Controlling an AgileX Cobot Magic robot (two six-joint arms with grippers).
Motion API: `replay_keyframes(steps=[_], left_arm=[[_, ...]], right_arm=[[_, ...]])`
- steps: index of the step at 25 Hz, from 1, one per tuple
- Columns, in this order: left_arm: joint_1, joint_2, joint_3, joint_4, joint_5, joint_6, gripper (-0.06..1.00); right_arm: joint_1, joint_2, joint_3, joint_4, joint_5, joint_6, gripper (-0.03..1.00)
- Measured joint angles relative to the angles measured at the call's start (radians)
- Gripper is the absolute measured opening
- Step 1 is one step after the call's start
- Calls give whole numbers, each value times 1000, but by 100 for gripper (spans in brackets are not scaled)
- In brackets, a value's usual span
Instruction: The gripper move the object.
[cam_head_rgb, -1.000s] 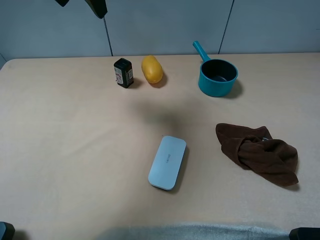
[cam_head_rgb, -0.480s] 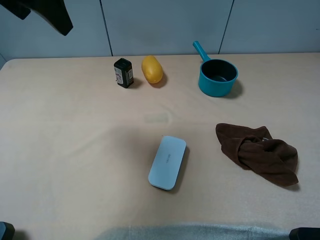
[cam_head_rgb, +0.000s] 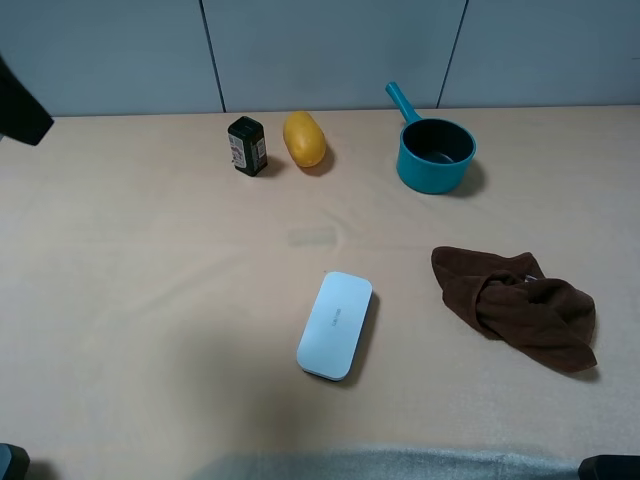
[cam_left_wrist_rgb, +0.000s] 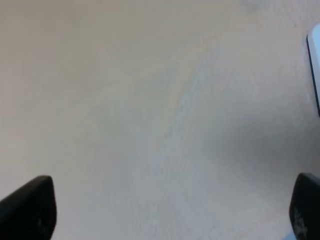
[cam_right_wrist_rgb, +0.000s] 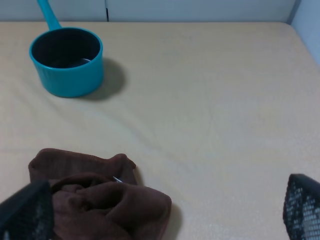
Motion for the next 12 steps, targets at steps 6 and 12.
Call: replay_keyframes(steps=[6, 12], left_arm=[[0, -208, 108, 1, 1, 19, 95], [18, -431, 214, 1, 2, 22, 96]], right_arm=[[0, 0, 0, 0, 0, 0, 69], [0, 0, 0, 0, 0, 0, 69]])
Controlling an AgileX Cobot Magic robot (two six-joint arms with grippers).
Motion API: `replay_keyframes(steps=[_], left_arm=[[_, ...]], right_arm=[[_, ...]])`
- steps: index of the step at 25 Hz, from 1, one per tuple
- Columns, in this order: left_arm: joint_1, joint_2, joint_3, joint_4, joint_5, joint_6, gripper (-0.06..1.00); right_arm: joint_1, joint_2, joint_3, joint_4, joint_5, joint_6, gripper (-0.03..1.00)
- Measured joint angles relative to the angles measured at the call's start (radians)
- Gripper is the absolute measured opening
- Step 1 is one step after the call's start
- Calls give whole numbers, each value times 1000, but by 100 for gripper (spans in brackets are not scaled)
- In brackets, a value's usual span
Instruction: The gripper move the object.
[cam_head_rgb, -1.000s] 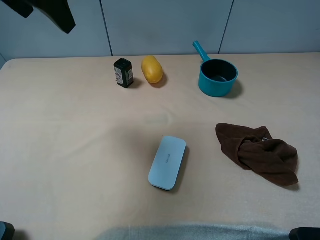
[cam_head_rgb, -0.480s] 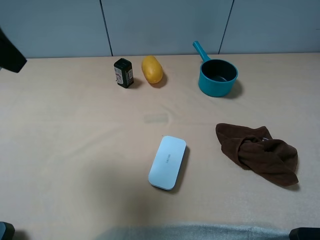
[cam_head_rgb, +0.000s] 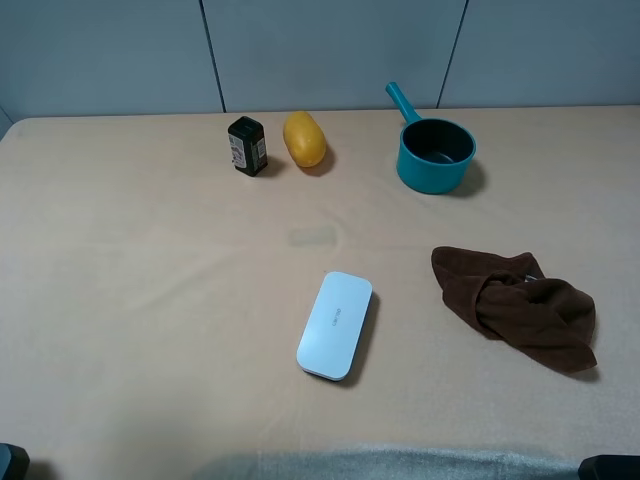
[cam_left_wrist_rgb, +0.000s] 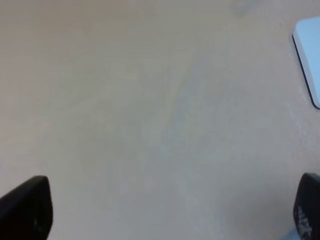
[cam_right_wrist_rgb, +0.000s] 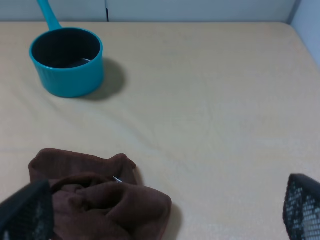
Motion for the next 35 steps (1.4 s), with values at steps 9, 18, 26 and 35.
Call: replay_keyframes(steps=[9, 18, 26, 35], left_arm=[[231, -353, 164, 1, -3, 36, 96], [377, -568, 312, 1, -54, 50, 96], [384, -645, 411, -2, -96, 54, 96], [384, -645, 411, -2, -96, 54, 96]], right_arm=[[0, 0, 0, 0, 0, 0, 69], [0, 0, 0, 0, 0, 0, 69], [0, 0, 0, 0, 0, 0, 69], [0, 0, 0, 0, 0, 0, 69]])
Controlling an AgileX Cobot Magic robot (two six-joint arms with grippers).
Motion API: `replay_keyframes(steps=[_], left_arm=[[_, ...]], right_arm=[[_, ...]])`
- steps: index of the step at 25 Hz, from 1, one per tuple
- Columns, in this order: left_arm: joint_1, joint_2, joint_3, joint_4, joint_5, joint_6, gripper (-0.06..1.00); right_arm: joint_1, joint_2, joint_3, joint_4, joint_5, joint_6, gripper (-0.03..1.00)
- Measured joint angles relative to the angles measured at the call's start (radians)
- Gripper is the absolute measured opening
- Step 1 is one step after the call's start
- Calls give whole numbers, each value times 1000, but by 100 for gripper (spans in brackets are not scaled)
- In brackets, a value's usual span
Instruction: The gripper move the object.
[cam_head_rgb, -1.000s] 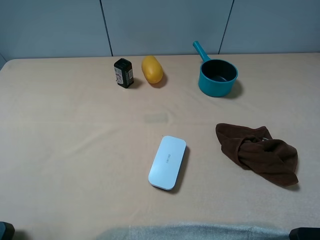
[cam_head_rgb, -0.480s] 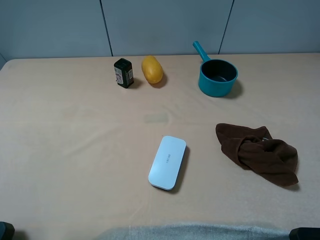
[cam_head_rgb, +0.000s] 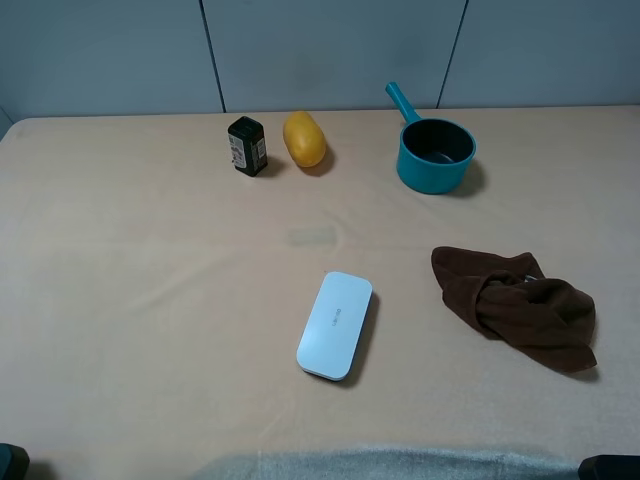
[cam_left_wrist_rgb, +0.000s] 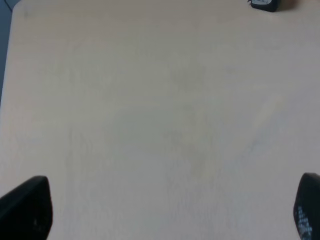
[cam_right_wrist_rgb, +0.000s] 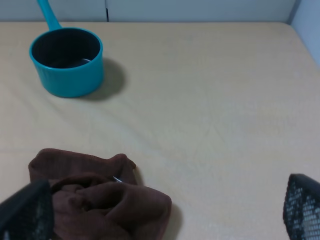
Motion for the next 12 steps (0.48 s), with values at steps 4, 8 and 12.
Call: replay_keyframes(steps=[4, 8, 12], left_arm=[[0, 0, 0, 0, 0, 0, 96], [0, 0, 0, 0, 0, 2, 96], [0, 0, 0, 0, 0, 2, 96]], right_arm=[[0, 0, 0, 0, 0, 0, 69], [0, 0, 0, 0, 0, 0, 69], [0, 0, 0, 0, 0, 0, 69]])
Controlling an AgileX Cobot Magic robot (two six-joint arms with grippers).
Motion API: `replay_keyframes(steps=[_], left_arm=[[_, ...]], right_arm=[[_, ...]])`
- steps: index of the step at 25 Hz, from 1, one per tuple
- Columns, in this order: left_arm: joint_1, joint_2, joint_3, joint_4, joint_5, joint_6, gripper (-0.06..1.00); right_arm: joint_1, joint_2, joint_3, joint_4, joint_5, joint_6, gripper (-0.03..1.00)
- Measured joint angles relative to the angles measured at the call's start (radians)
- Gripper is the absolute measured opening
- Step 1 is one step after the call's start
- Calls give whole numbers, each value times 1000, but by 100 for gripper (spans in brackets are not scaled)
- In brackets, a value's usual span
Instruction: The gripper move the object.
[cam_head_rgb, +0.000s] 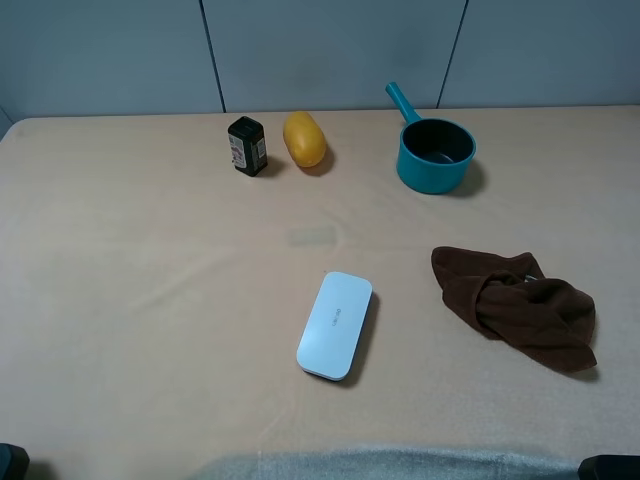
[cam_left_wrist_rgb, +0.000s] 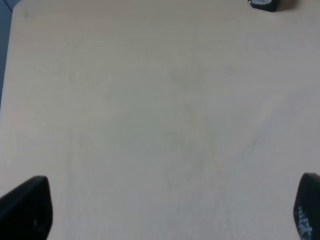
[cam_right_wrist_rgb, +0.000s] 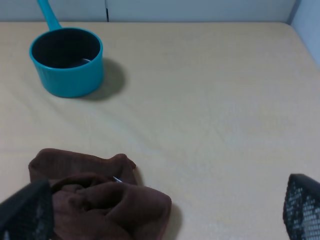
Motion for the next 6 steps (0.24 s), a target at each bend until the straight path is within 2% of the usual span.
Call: replay_keyframes(steps=[6], left_arm=[[0, 0, 0, 0, -1, 0, 96]], right_arm=[[0, 0, 0, 0, 0, 0, 69]])
